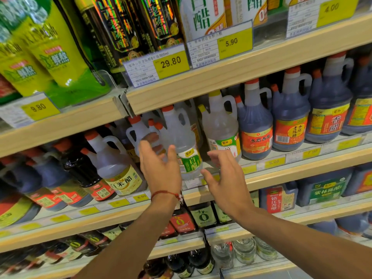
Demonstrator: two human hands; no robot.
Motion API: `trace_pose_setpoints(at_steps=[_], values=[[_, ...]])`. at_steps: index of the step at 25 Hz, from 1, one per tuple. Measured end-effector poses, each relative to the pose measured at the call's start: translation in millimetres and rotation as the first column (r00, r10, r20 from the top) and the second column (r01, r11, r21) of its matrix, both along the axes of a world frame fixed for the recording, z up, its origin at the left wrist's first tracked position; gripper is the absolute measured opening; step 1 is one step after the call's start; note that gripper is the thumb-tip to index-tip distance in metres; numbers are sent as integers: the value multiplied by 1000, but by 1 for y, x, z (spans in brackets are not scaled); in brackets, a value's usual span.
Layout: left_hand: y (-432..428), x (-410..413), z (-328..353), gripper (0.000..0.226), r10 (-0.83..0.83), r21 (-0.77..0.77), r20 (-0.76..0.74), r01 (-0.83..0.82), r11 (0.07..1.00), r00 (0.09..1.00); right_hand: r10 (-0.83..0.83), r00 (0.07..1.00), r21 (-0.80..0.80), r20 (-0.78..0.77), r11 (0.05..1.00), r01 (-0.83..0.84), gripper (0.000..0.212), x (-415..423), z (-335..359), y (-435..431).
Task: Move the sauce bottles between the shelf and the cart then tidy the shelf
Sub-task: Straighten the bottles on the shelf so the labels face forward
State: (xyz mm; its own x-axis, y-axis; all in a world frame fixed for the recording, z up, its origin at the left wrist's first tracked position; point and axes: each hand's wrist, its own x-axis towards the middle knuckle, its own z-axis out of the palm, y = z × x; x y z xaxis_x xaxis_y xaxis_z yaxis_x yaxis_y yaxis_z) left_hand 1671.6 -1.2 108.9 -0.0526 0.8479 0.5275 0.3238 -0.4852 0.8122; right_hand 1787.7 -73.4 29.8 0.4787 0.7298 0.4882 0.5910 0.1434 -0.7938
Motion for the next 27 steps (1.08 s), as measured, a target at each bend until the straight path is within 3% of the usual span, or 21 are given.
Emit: trace_pose_setpoints(at_steps=[2, 5, 10, 18, 27], values=[[12, -2, 0, 37, 11, -69, 10, -10, 998, 1000, 13, 999, -59, -45, 998, -15, 54, -9, 4, 10], [24, -4, 4, 26, -43, -121, -80, 33, 992, 996, -1, 998, -133, -68, 991, -8, 72, -21, 7, 27], [43, -18, 1, 22, -89, -96, -183, 72, 993, 979, -140, 990, -149, -36, 980, 133, 72, -38, 2, 45], [58, -6, -2, 25, -260, -141, -93, 246, 959, 961, -332, 940, -7, -73, 943, 333, 69, -34, -7, 43], [70, 1, -10, 34, -326, -228, 80, 336, 914, 942, -342, 934, 15, -102, 939, 345, 63, -35, -8, 43]])
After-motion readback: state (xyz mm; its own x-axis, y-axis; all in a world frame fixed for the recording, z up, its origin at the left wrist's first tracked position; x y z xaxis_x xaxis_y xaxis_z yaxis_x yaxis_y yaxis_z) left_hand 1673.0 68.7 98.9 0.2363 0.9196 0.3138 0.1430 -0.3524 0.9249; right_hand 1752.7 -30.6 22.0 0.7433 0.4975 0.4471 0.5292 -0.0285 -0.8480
